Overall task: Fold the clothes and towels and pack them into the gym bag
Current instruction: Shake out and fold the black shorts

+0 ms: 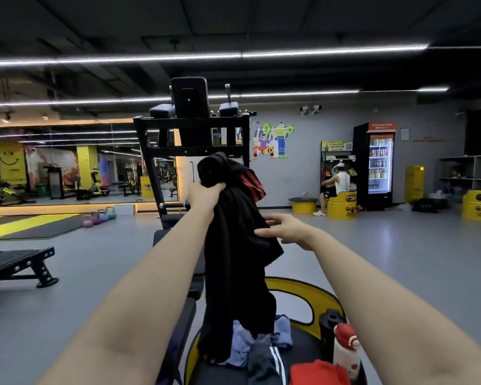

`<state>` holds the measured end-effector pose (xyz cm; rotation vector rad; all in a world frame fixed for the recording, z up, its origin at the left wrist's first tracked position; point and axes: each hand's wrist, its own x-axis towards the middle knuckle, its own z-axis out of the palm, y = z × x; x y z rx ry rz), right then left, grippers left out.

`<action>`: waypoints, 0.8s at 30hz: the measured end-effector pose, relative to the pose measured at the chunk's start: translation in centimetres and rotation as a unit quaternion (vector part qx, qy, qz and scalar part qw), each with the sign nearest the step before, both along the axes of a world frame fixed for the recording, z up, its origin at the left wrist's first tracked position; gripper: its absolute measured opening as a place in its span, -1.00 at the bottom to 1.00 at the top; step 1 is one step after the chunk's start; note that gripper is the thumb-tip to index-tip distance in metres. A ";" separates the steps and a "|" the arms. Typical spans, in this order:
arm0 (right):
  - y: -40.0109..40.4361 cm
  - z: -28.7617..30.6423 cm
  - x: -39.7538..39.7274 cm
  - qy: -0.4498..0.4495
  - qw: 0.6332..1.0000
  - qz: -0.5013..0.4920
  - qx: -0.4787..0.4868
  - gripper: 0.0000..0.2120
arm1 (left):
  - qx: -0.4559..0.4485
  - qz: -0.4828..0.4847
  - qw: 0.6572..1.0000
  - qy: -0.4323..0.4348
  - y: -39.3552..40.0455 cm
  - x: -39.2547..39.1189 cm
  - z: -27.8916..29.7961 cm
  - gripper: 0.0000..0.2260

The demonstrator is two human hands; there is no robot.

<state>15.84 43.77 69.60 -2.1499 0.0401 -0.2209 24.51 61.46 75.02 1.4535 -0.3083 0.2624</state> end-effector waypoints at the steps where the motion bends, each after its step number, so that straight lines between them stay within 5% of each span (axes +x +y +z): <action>1: 0.0 -0.2 0.1 0.003 1.000 0.007 -0.002 -0.34 | -0.006 0.002 1.000 0.003 0.1 -0.1 0.1 -0.72; 10: 0.2 -4.2 0.0 -0.025 0.996 0.032 -0.083 -0.15 | -0.092 -0.023 0.993 0.069 0.8 1.0 0.1 -0.68; 17: 0.6 -5.0 2.1 -0.106 0.988 -0.095 -0.060 -0.53 | -0.158 -0.047 0.981 0.099 0.9 1.9 0.1 -0.63; 24: 1.5 -6.8 2.5 -0.123 0.983 -0.040 -0.127 -0.21 | -0.189 -0.072 0.970 0.134 1.1 2.8 0.1 -0.54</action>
